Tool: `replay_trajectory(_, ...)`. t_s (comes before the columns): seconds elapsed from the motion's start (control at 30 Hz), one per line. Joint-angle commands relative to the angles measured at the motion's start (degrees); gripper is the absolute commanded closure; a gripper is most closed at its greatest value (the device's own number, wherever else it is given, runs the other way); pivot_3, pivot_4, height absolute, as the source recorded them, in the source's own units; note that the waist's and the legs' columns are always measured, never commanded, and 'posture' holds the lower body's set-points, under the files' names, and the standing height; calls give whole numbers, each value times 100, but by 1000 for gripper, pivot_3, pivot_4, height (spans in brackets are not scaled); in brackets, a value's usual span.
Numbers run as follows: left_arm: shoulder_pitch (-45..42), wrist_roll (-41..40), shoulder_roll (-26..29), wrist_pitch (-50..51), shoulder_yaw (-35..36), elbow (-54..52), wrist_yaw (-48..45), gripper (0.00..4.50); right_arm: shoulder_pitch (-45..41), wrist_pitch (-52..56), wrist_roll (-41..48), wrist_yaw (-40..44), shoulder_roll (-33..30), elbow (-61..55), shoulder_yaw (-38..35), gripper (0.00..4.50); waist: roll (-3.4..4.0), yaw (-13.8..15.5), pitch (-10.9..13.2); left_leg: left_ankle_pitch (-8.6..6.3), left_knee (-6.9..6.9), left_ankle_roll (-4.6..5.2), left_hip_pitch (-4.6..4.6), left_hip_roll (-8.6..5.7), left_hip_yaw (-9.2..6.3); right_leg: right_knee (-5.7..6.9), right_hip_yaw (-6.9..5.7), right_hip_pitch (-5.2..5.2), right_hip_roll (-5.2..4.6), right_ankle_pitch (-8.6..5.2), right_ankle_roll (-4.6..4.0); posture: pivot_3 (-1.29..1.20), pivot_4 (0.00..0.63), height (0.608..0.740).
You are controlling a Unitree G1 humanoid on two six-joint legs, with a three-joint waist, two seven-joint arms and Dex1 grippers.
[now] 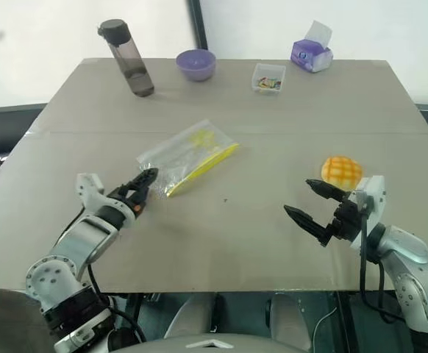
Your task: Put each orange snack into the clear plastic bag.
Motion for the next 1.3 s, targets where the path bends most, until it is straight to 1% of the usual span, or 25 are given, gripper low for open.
replay_trajectory(0.03,-28,98,383,-340,-105,-83,88,219,-126,-122,-24,91,-63,-2,-63,0,-8,21,5,0,0,0,-1,-3,0,-2,0,0,-3,0,0,0,150,740)
replay_trajectory(0.1,-46,176,535,-447,-202,115,56,219,-192,-130,-53,102,-48,61,-39,0,-11,30,7,0,0,0,-2,-7,1,-5,0,0,-7,0,0,0,150,740)
replay_trajectory(0.17,-159,320,541,-511,-376,524,120,219,-263,-144,-77,106,-18,101,2,0,-10,42,9,0,0,0,-2,-9,1,-5,-2,0,-7,0,0,0,150,740)
replay_trajectory(0.23,-253,582,588,-543,-653,859,33,219,-321,-158,-104,105,7,124,45,0,-10,66,9,0,0,0,-1,-10,-3,-3,-7,0,-4,0,0,0,150,740)
replay_trajectory(0.3,-404,1036,679,-522,-1140,1201,-121,219,-358,-162,-117,115,21,146,73,0,-2,102,5,1,0,0,4,-10,-7,1,-10,2,-3,0,0,0,150,740)
replay_trajectory(0.43,-791,1683,615,-518,-1804,1729,-231,219,-385,-172,-132,115,54,189,107,0,31,167,-11,2,0,8,27,-20,-16,0,-19,35,-8,0,0,0,150,740)
replay_trajectory(0.57,-1253,2283,396,-517,-2216,2146,-178,219,-364,-181,-158,58,147,133,208,0,47,207,-21,7,0,22,28,-32,-31,3,-32,38,-18,0,1,0,150,740)
replay_trajectory(0.7,-1394,2828,205,-529,-2574,2265,-318,219,-342,-198,-193,37,198,127,243,0,83,237,-42,13,0,23,24,-37,-44,4,-43,40,-20,1,3,0,150,740)
replay_trajectory(0.87,-1453,3327,-177,-148,-2782,2277,-50,219,-379,-208,-236,37,243,144,286,0,102,287,-55,22,0,8,21,-43,-50,3,-51,42,-27,1,4,0,150,740)
replay_trajectory(0.97,-1441,3615,-364,-177,-2872,2195,-44,219,-393,-214,-255,49,262,164,293,0,110,284,-62,25,0,14,22,-59,-51,2,-54,45,-43,0,7,0,150,740)
replay_trajectory(1.1,-1524,3712,-781,-83,-2556,2315,155,219,-411,-207,-279,48,290,172,312,0,123,289,-70,32,0,27,20,-84,-57,2,-61,50,-68,0,21,0,150,740)
replay_trajectory(1.23,-1589,3983,-963,-107,-2332,2434,392,219,-422,-205,-290,43,316,164,322,0,122,282,-71,36,0,37,23,-103,-66,1,-73,61,-87,0,30,0,150,740)
replay_trajectory(1.3,-1676,4066,-1076,-228,-2087,2709,573,219,-440,-215,-307,27,339,194,307,0,122,279,-72,37,0,38,22,-110,-67,1,-74,61,-91,-1,34,0,150,740)
